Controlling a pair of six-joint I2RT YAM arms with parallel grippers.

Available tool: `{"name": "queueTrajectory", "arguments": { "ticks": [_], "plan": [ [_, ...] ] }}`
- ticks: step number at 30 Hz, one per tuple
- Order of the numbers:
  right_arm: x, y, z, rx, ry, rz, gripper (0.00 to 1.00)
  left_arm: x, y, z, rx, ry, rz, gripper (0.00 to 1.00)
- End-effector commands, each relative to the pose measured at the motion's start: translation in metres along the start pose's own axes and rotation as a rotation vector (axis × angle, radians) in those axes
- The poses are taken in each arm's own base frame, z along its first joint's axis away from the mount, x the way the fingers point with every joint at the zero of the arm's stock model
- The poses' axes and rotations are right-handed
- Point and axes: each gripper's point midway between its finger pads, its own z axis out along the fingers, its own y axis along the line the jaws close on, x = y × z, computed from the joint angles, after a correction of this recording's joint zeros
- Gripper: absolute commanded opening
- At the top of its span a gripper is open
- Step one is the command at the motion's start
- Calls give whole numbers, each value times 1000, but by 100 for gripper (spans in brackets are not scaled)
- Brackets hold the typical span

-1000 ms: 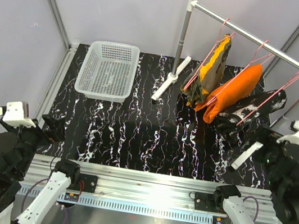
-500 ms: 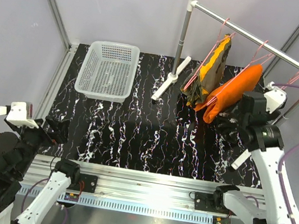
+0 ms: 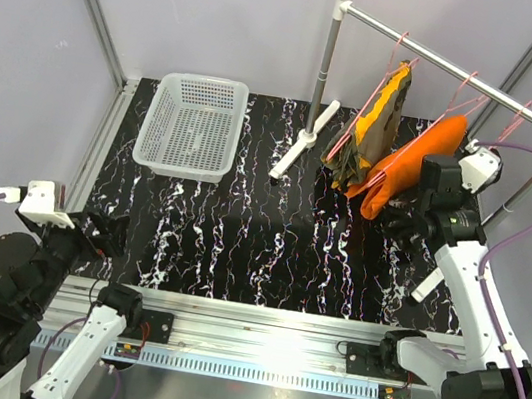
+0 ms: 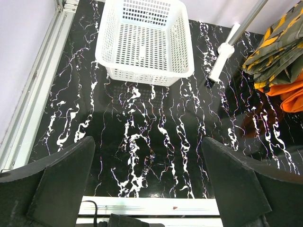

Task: Remove the trousers from the hanger

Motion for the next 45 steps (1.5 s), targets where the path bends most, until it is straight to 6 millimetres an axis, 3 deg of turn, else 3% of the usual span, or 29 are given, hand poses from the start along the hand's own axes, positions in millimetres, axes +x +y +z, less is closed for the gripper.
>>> {"name": "queueTrajectory", "arguments": {
  "ticks": [1, 3, 4, 6, 7, 9, 10, 17, 31, 36, 42, 45],
  "plan": [
    [-32, 2, -6, -12, -91, 77, 0, -8, -9, 3, 53, -34, 11, 99],
    [-37, 3, -12, -34, -82, 78, 0, -7, -10, 2, 56, -33, 6, 99],
    [-52, 5, -20, -58, -101, 108, 0, -7, -11, 3, 60, -31, 5, 99],
    [-58, 2, -29, -64, -83, 105, 0, -7, -13, 3, 68, -28, -1, 99],
    [-74, 3, -37, -77, -98, 134, 0, -6, -13, 4, 71, -23, 0, 99],
    [-77, 1, -44, -85, -67, 110, 0, -6, -15, 4, 76, -18, -8, 99],
    [-91, 3, -51, -100, -76, 125, 0, -6, -17, 4, 85, -17, -9, 99],
    [-110, -3, -76, -144, -57, 129, 0, -9, -30, 5, 153, -13, -18, 99],
    [-151, -13, -116, -271, -169, 117, 0, -10, -97, 29, 513, -25, -58, 99],
    [-151, -16, -136, -344, -156, 98, 0, -20, -121, 35, 642, -53, -89, 99],
    [-114, -20, -171, -499, -10, 27, 0, -39, -153, 38, 830, -97, -115, 99],
    [-105, -35, -194, -569, -25, 22, 0, -46, -163, 46, 880, -102, -136, 99]
  ]
}}
